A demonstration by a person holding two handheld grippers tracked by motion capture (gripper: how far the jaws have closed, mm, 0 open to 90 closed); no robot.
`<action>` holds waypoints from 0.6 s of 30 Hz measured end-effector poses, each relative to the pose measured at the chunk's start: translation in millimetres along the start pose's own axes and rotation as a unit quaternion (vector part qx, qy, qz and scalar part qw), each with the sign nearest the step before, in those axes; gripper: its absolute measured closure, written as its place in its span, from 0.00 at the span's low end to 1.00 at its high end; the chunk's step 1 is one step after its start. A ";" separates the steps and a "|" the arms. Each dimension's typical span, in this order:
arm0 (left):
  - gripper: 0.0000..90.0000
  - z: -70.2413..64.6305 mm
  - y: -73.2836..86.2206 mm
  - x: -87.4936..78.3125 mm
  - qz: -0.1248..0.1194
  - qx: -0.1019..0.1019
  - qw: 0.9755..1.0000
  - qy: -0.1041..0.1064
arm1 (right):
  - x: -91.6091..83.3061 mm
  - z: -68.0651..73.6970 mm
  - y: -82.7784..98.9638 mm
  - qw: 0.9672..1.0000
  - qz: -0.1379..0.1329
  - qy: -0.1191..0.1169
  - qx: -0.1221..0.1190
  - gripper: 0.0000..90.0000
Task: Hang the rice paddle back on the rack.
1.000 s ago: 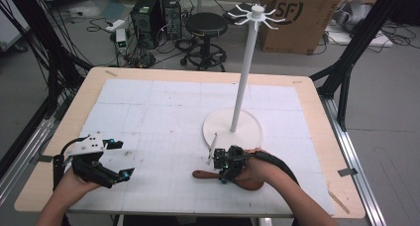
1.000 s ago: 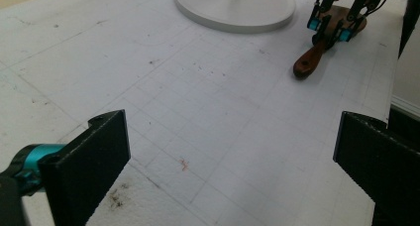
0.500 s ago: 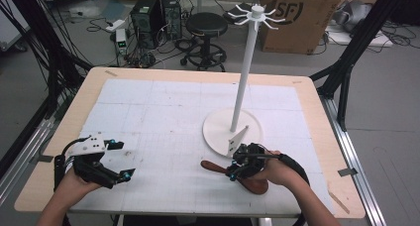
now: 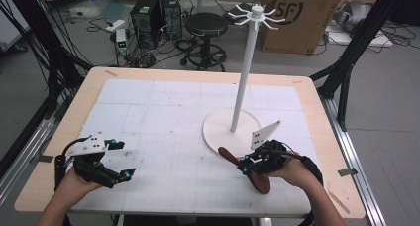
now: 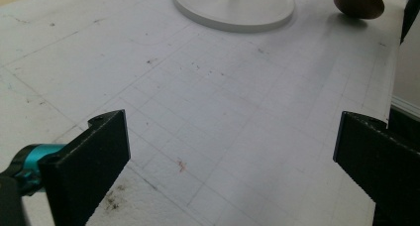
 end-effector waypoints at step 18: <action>0.02 -2.5 -0.9 2.2 0.007 0.004 1.000 0.009 | -35.1 -6.5 16.0 0.996 -0.085 0.005 0.025 0.86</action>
Point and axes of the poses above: each handheld gripper's, and its own axes: x roughly forward along the jaws, y roughly out of its underside, z roughly to its left, the point moved 2 cm from there along x, roughly forward along the jaws, and after that the axes turned 7 degrees about -y, right-handed, at the moved point
